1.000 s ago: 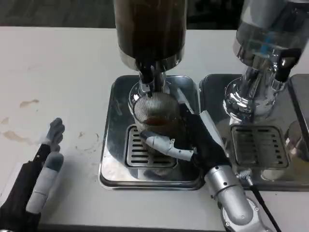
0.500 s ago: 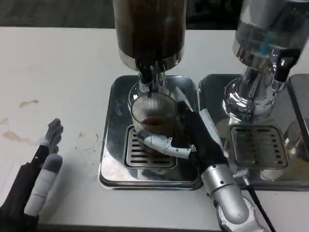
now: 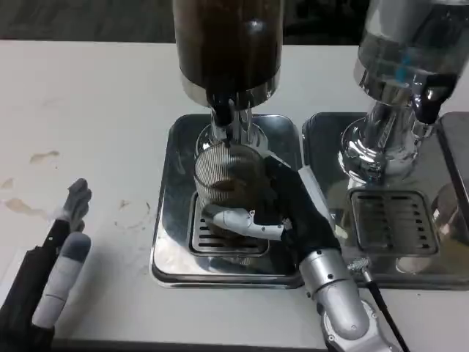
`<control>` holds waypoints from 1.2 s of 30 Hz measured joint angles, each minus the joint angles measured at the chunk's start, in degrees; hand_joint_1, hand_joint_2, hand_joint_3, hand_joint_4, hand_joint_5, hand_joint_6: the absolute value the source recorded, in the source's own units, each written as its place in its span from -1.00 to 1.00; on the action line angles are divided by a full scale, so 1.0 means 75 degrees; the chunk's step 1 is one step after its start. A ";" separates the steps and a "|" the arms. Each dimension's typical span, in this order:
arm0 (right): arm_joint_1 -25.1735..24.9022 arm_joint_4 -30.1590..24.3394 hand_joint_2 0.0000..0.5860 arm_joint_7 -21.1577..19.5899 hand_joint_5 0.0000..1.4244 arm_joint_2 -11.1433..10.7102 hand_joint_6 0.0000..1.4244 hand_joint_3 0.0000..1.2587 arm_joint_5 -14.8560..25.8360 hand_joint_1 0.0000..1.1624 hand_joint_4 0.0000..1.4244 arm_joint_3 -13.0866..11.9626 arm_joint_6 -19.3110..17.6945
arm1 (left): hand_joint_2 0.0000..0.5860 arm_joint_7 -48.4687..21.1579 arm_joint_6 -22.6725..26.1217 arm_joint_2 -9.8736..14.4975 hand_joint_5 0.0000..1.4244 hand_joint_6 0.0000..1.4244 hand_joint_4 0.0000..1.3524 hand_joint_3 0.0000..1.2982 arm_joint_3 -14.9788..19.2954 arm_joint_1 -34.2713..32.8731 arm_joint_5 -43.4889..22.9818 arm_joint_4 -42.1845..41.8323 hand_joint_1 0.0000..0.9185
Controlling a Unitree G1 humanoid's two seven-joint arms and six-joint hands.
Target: Grasp the cup under the faucet to collect the drink, then remove the cup.
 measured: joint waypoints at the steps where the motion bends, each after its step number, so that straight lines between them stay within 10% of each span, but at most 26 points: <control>1: 0.0007 0.0001 -0.34 -0.0100 -0.24 0.0008 -0.02 -0.18 -0.0003 0.83 -0.21 -0.0013 -0.0010 | -0.72 0.0000 0.0012 0.0004 -1.00 -1.00 -1.00 -1.00 0.0001 0.0003 -0.0007 -0.0009 -1.00; 17: 0.0353 -0.0306 -0.36 -0.0953 0.10 -0.0012 0.45 0.19 -0.0244 0.89 0.02 -0.0041 -0.0088 | -0.72 -0.0001 0.0049 0.0064 -1.00 -1.00 -1.00 -1.00 -0.0015 0.0001 -0.0008 -0.0015 -1.00; 36: 0.0887 -0.0902 -0.16 -0.1169 0.13 -0.0145 0.53 0.30 -0.0652 0.83 0.07 0.0157 -0.0159 | -0.72 0.0239 0.0035 0.0163 -1.00 -1.00 -1.00 -1.00 -0.0323 -0.0076 0.0283 -0.0028 -1.00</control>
